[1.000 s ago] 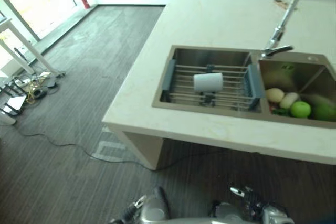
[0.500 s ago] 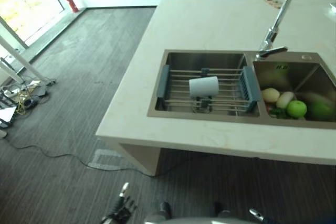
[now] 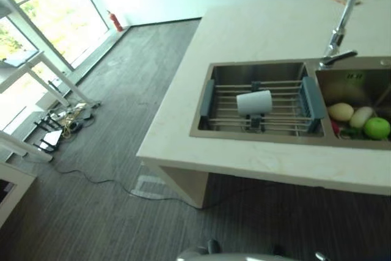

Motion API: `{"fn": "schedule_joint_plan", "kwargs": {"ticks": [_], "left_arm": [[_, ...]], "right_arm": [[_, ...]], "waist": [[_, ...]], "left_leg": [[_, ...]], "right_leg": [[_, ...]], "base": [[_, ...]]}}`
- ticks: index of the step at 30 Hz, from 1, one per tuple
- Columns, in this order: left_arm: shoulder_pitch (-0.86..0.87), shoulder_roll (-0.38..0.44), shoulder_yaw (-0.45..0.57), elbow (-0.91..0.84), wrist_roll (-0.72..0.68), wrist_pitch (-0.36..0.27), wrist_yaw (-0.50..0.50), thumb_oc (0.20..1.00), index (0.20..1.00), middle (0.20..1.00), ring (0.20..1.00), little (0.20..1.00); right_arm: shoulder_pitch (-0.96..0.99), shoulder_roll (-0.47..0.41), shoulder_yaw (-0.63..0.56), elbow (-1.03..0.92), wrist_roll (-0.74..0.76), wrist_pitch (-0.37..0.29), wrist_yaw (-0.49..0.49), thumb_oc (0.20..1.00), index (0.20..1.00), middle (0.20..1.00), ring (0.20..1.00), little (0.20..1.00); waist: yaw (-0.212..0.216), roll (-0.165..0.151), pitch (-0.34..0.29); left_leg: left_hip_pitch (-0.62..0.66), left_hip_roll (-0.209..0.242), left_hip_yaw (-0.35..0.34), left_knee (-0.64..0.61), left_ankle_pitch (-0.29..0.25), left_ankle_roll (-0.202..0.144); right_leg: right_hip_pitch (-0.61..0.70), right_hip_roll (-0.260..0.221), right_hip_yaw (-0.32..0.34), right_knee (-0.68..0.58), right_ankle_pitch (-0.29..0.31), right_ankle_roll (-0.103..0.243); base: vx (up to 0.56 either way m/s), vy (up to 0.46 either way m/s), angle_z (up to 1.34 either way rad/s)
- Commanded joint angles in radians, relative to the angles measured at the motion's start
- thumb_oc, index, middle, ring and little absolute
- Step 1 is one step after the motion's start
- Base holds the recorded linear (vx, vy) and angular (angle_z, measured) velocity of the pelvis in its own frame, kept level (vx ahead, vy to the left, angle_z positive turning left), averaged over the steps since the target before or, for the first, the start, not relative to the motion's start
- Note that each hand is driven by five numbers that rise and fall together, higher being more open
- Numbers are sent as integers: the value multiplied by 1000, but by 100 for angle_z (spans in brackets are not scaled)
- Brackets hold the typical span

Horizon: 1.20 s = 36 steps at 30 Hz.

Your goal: Place the dishes in the dishwasher.

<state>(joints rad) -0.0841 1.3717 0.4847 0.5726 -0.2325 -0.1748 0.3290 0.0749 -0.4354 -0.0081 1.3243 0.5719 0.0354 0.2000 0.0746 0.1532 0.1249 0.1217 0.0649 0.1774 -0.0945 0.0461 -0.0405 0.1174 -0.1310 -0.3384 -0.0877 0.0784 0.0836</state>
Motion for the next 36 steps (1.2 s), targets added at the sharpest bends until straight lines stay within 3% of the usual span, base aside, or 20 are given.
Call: {"fn": "schedule_joint_plan", "kwargs": {"ticks": [1, 2, 6, 9, 14, 24, 29, 36], "left_arm": [[-137, -28, -116, -82, -4, -16, -173, 1000, 1000, 1000, 1000, 1000], [-231, -13, -186, -141, -41, 7, -256, 1000, 1000, 1000, 1000, 1000], [-502, -48, -441, -242, -69, 100, -436, 1000, 1000, 1000, 1000, 1000], [-697, -94, -637, -229, -34, 165, -501, 1000, 1000, 1000, 1000, 1000], [-863, -130, -806, -142, -50, 191, -499, 1000, 1000, 1000, 1000, 1000], [-891, -321, -891, -11, -25, 244, -397, 1000, 1000, 1000, 1000, 1000], [-867, -374, -895, 11, -2, 214, -388, 1000, 1000, 1000, 1000, 1000], [-821, -410, -892, -17, -9, 249, -402, 1000, 1000, 1000, 1000, 1000]], "right_arm": [[-97, 43, 23, 10, 33, 17, 9, 1000, 1000, 1000, 1000, 1000], [-102, 47, 31, 9, 29, 25, 10, 1000, 1000, 1000, 1000, 1000], [-98, 57, 38, 16, 19, 41, 17, 1000, 1000, 1000, 1000, 1000], [-90, 47, 36, 13, 18, 48, 22, 1000, 1000, 1000, 1000, 1000], [-70, 20, 31, 3, 40, 41, 42, 1000, 1000, 1000, 1000, 1000], [-74, -31, 45, -71, 39, -29, 81, 1000, 1000, 1000, 1000, 1000], [-98, -39, 65, -127, 57, -55, 75, 1000, 1000, 1000, 1000, 1000], [-114, -38, 75, -184, 83, -45, 52, 1000, 1000, 1000, 1000, 1000]], "waist": [[-40, -15, 53], [-51, -14, 49], [-87, -14, 49], [-142, -16, 69], [-212, -18, 132], [-303, -7, 249], [-309, -10, 302], [-296, -7, 323]], "left_leg": [[-1, 18, 19, 10, -56, -15], [5, 19, 27, 8, -57, -17], [18, 23, 55, 7, -60, -23], [16, 28, 98, 7, -54, -27], [-8, 21, 138, 22, -52, -25], [-99, 5, 160, 76, -55, -21], [-147, 6, 153, 89, -48, -22], [-176, 4, 133, 100, -42, -21]], "right_leg": [[30, -27, 9, 63, -138, 45], [32, -25, 16, 57, -134, 49], [30, -20, 54, 37, -117, 63], [-2, -27, 104, 30, -89, 83], [-68, -39, 175, 38, -53, 102], [-197, -52, 274, 67, -26, 102], [-244, -58, 279, 80, -20, 98], [-271, -68, 262, 100, -19, 95]], "base": [[124, -112, -7], [122, -107, -4], [139, -98, -30], [97, -48, -53], [1, -26, -50], [-25, 51, -38], [-61, 35, -15], [-18, 10, 4]]}}
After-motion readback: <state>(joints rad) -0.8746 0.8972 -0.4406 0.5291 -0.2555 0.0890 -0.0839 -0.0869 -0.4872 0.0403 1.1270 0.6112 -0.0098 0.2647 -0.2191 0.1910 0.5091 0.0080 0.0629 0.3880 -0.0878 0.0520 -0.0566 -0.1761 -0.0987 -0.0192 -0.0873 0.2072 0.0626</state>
